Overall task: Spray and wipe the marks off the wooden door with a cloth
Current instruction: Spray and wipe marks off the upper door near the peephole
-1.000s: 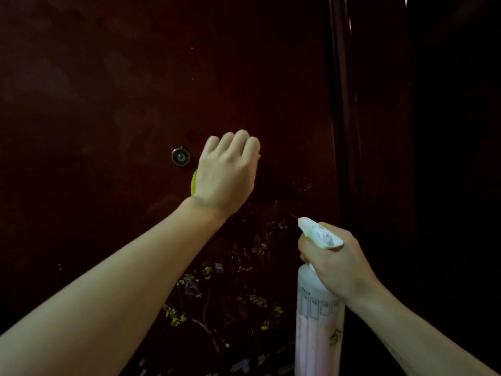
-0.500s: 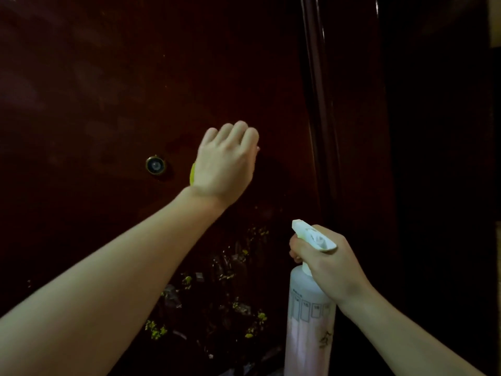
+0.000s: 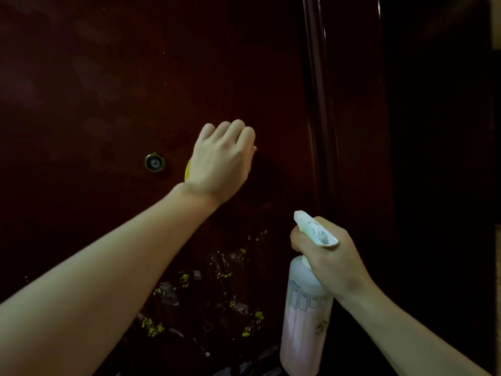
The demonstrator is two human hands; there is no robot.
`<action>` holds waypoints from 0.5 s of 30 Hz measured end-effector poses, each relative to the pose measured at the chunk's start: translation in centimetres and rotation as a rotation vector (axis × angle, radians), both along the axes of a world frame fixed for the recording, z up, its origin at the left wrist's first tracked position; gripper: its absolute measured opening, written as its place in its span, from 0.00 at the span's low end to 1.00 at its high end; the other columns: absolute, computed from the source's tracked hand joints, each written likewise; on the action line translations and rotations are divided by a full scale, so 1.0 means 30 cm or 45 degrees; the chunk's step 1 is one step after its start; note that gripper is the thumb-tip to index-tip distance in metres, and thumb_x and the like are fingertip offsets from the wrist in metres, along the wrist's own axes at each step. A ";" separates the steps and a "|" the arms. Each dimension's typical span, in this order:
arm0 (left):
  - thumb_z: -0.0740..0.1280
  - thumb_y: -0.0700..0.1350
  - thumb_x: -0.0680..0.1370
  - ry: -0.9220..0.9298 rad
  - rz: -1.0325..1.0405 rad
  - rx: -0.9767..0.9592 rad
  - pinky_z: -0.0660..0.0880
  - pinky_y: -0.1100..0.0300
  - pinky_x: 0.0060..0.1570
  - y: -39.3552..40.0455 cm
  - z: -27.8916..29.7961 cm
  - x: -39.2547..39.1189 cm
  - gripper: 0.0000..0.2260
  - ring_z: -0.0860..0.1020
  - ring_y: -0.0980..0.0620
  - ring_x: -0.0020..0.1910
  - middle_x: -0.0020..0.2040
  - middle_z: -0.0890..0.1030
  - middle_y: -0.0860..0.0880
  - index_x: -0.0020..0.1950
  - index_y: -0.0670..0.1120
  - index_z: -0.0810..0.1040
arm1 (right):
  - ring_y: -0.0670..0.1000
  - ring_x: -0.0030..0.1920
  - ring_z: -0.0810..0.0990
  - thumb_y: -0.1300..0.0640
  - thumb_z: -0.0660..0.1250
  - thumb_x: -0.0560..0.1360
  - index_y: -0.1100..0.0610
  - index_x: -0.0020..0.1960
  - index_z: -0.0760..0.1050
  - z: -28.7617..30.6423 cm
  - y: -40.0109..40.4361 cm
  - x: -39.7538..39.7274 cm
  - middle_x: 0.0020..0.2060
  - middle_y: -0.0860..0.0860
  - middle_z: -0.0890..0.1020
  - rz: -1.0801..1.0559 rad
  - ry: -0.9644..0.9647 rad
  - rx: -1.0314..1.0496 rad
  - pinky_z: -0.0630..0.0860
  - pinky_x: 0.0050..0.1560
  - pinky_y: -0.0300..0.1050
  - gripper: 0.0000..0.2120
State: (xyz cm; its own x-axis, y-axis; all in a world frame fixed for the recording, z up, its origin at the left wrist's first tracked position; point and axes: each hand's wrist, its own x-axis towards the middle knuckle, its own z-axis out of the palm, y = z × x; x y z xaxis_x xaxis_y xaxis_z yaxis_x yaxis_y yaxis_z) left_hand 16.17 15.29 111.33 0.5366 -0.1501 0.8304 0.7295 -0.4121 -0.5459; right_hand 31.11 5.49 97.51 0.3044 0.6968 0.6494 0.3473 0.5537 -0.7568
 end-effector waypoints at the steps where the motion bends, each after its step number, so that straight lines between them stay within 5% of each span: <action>1: 0.62 0.42 0.79 -0.011 0.000 -0.008 0.71 0.51 0.41 -0.002 -0.004 0.009 0.06 0.76 0.46 0.40 0.43 0.78 0.45 0.46 0.42 0.76 | 0.51 0.30 0.67 0.61 0.68 0.73 0.70 0.38 0.68 0.004 0.006 -0.002 0.29 0.59 0.69 -0.004 0.010 0.017 0.65 0.31 0.45 0.14; 3: 0.63 0.42 0.79 0.031 -0.024 -0.033 0.71 0.51 0.41 -0.006 -0.050 0.021 0.05 0.75 0.46 0.40 0.43 0.77 0.46 0.46 0.42 0.76 | 0.53 0.30 0.68 0.62 0.67 0.73 0.71 0.38 0.68 0.010 0.020 0.001 0.30 0.64 0.71 -0.031 0.031 0.034 0.66 0.32 0.48 0.13; 7: 0.63 0.42 0.80 0.172 -0.067 -0.060 0.68 0.53 0.39 0.000 -0.175 -0.011 0.07 0.72 0.48 0.37 0.41 0.75 0.47 0.44 0.43 0.75 | 0.54 0.29 0.67 0.63 0.66 0.72 0.69 0.34 0.66 0.012 0.039 0.018 0.27 0.56 0.71 -0.073 0.056 0.029 0.66 0.32 0.51 0.14; 11: 0.62 0.43 0.80 0.211 -0.036 -0.023 0.67 0.53 0.39 0.003 -0.184 -0.024 0.07 0.72 0.48 0.36 0.40 0.75 0.47 0.43 0.43 0.74 | 0.54 0.31 0.69 0.55 0.67 0.69 0.69 0.36 0.68 0.019 0.025 0.016 0.29 0.60 0.72 -0.005 0.042 0.035 0.67 0.33 0.51 0.17; 15: 0.64 0.42 0.78 0.033 -0.028 -0.067 0.69 0.51 0.42 -0.007 -0.097 0.059 0.04 0.75 0.47 0.39 0.41 0.76 0.47 0.44 0.44 0.75 | 0.54 0.32 0.71 0.59 0.67 0.73 0.70 0.38 0.70 0.006 0.015 0.029 0.33 0.66 0.74 -0.004 -0.022 0.033 0.68 0.34 0.50 0.14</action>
